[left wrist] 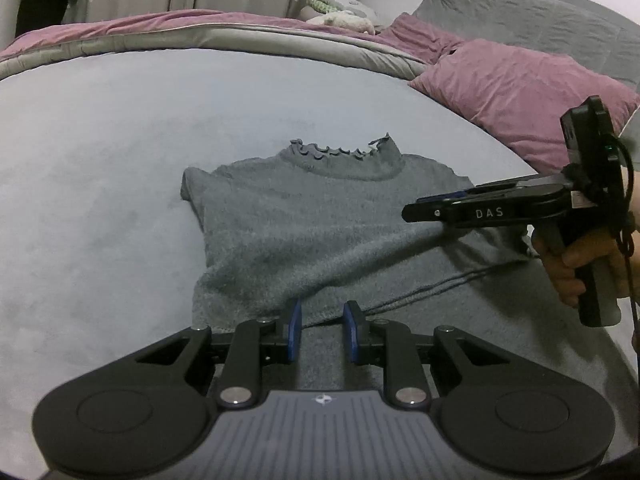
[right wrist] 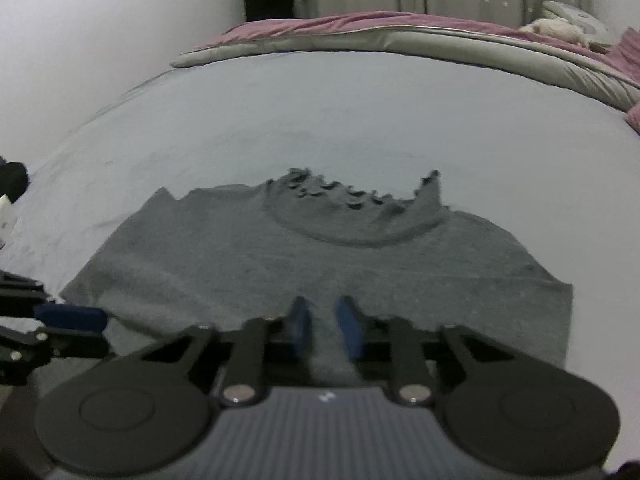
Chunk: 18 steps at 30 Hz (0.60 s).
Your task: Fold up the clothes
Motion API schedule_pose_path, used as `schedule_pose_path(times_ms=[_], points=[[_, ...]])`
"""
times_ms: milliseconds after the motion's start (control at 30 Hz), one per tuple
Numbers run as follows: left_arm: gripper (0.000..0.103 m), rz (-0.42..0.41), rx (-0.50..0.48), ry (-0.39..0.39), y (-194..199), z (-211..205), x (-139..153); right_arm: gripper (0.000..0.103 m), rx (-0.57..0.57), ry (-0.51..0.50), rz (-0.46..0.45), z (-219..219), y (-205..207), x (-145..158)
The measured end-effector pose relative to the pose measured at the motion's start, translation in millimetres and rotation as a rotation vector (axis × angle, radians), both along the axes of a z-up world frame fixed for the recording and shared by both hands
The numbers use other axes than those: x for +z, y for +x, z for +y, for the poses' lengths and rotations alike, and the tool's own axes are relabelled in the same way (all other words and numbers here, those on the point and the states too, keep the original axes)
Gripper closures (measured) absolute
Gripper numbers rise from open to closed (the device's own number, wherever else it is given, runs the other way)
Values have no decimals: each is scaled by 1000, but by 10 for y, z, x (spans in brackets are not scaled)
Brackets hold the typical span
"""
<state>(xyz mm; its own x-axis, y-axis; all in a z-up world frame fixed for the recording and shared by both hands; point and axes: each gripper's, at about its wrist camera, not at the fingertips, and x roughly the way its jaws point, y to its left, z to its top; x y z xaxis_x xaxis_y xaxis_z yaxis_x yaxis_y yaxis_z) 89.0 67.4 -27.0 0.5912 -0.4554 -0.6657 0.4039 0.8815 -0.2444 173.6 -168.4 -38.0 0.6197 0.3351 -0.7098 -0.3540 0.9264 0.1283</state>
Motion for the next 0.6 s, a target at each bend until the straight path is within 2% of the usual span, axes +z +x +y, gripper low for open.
schedule_pose_path(times_ms=[133, 200, 300, 367, 433, 533, 600], points=[[82, 2, -5, 5, -2, -9, -8, 96, -6, -47, -83, 38, -97, 85], [82, 4, -12, 10, -8, -14, -6, 96, -34, -32, -124, 31, -107, 156], [82, 9, -22, 14, -17, -9, -12, 96, -48, -43, -113, 40, -14, 134], [82, 11, -27, 15, -23, -3, -14, 96, -31, -81, -74, 102, 39, 30], [82, 10, -21, -7, -29, 46, 20, 93, -29, -99, -67, 146, 57, -23], [82, 1, -6, -33, -35, 124, 66, 79, -50, -32, -65, 90, 17, 52], [82, -12, 11, -45, -34, 181, 90, 76, -33, 2, -72, 115, 15, 119]])
